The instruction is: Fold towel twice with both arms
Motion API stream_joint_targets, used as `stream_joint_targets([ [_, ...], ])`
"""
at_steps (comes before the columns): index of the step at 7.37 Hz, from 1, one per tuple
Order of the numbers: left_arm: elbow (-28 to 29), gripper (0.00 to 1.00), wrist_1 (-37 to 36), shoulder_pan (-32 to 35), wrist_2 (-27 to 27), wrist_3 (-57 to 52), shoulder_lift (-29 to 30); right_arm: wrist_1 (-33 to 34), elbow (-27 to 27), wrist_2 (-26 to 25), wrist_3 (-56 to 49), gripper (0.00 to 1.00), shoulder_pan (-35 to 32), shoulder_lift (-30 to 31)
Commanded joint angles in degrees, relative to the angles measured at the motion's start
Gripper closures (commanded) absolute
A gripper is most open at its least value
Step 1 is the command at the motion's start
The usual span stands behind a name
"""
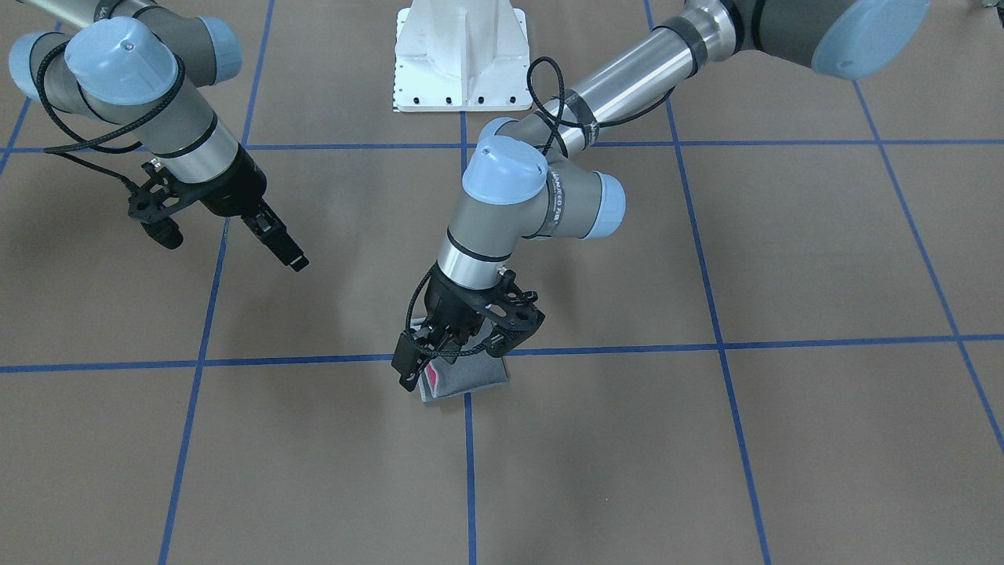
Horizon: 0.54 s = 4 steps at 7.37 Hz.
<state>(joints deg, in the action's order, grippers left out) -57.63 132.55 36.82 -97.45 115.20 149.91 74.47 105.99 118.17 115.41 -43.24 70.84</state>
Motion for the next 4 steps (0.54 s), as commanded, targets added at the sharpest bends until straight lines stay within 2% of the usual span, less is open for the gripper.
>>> stream_joint_targets([
  [1,-1.07,0.00,-0.01,2.02,-4.64,-0.58,-0.23,-0.29,-1.13,-0.84,-0.27,0.00,0.26,-1.22],
  [2,-4.04,0.00,-0.36,2.73,-7.55,-0.59,-2.49,-0.38,-3.57,-1.62,0.34,0.00,0.35,-4.28],
  [4,-13.52,0.00,-0.54,3.52,-10.56,-0.67,-11.79,-0.73,-7.54,-4.61,0.78,0.00,0.96,-8.77],
])
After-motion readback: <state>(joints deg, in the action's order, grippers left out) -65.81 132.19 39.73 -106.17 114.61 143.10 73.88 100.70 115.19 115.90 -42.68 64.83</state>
